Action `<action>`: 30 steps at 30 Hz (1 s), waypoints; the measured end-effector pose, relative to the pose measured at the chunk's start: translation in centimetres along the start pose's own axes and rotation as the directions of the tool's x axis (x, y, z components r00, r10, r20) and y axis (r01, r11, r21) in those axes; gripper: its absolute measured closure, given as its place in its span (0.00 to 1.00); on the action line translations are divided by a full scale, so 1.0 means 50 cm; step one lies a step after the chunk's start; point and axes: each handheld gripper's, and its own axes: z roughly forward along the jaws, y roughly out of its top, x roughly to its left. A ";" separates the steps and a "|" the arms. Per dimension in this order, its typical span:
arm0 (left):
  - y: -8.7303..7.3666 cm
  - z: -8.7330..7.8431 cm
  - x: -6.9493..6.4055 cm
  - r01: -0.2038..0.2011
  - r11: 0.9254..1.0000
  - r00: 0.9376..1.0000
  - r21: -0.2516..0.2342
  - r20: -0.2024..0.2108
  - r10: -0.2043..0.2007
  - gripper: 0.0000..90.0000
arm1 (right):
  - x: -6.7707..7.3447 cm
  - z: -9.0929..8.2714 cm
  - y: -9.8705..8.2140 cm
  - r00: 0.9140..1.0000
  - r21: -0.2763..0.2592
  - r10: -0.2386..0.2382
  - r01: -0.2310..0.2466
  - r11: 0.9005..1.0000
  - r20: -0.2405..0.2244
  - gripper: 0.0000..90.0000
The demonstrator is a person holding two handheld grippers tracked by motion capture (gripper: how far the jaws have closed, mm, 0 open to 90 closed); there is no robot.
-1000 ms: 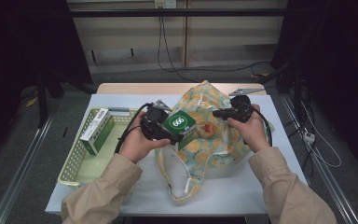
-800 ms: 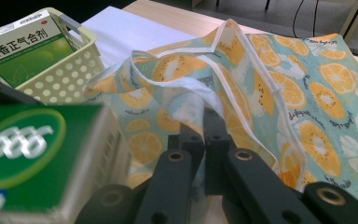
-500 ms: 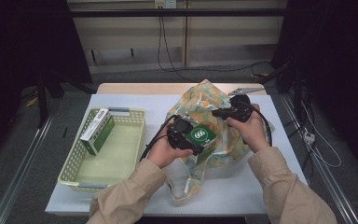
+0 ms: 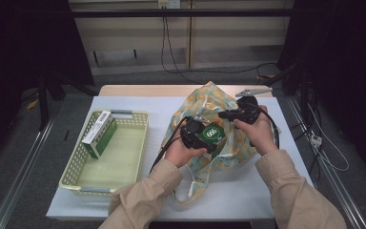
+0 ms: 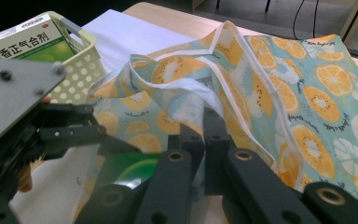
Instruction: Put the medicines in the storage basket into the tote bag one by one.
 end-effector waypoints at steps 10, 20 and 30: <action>0.009 0.021 0.008 0.004 1.000 1.000 -0.018 -0.007 -0.005 0.17 | -0.001 0.003 0.000 1.000 0.005 -0.002 0.002 1.000 -0.004 1.00; 0.035 0.041 0.060 0.047 0.998 0.993 -0.046 -0.107 -0.052 0.17 | -0.006 0.003 -0.001 1.000 0.008 0.004 -0.004 1.000 -0.004 1.00; 0.054 0.063 0.117 0.089 0.990 0.981 -0.110 -0.164 -0.107 0.16 | -0.006 0.019 -0.003 1.000 0.023 0.004 -0.004 1.000 -0.009 1.00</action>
